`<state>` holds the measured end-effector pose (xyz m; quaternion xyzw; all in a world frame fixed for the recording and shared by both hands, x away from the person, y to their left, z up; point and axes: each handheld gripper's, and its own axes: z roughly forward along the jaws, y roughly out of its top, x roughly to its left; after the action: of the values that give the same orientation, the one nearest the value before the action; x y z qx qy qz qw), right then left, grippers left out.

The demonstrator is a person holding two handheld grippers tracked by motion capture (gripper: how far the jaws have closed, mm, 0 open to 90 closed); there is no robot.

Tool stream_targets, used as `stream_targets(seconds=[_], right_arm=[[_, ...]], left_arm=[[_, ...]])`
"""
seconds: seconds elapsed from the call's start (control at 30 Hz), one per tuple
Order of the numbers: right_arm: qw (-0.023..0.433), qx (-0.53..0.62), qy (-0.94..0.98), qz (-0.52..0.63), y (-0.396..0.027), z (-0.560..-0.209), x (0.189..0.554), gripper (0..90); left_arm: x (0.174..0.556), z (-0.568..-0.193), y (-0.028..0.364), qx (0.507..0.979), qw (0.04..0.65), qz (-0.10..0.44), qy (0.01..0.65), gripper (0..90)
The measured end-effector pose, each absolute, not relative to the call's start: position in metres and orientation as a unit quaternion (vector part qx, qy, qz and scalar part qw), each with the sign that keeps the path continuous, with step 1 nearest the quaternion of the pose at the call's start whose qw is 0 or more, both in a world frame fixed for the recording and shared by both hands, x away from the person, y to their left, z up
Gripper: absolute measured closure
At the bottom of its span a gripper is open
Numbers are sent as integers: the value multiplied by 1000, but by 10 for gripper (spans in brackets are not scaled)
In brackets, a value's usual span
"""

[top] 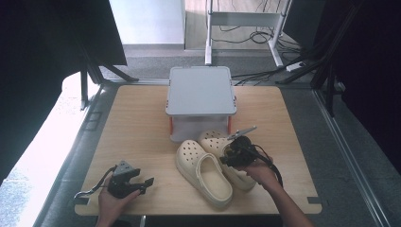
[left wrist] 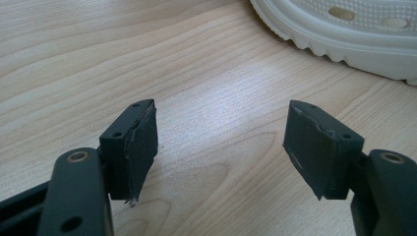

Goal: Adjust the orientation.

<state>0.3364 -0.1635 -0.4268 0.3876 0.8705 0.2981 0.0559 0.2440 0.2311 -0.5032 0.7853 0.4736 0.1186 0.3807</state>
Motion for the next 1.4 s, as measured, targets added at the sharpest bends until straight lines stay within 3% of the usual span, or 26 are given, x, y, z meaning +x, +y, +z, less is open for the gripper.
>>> stream_targets(seconds=[0.1, 0.2, 0.67, 1.07, 1.2, 1.4], right_arm=[[52, 387, 868, 307, -168, -423, 332, 578], [59, 380, 872, 303, -159, -420, 327, 504], [72, 368, 890, 260, -122, -424, 331, 435], [92, 373, 887, 256, -116, -433, 337, 527], [89, 371, 886, 265, -118, -434, 336, 603], [85, 373, 885, 265, -118, -434, 336, 614]], left_arm=[[244, -503, 231, 785, 381, 119, 473, 295], [244, -503, 231, 785, 381, 117, 474, 295], [244, -503, 232, 786, 380, 120, 472, 295], [244, -503, 231, 786, 379, 120, 473, 295], [244, -504, 231, 786, 379, 120, 473, 295], [244, -503, 232, 786, 379, 120, 473, 295]])
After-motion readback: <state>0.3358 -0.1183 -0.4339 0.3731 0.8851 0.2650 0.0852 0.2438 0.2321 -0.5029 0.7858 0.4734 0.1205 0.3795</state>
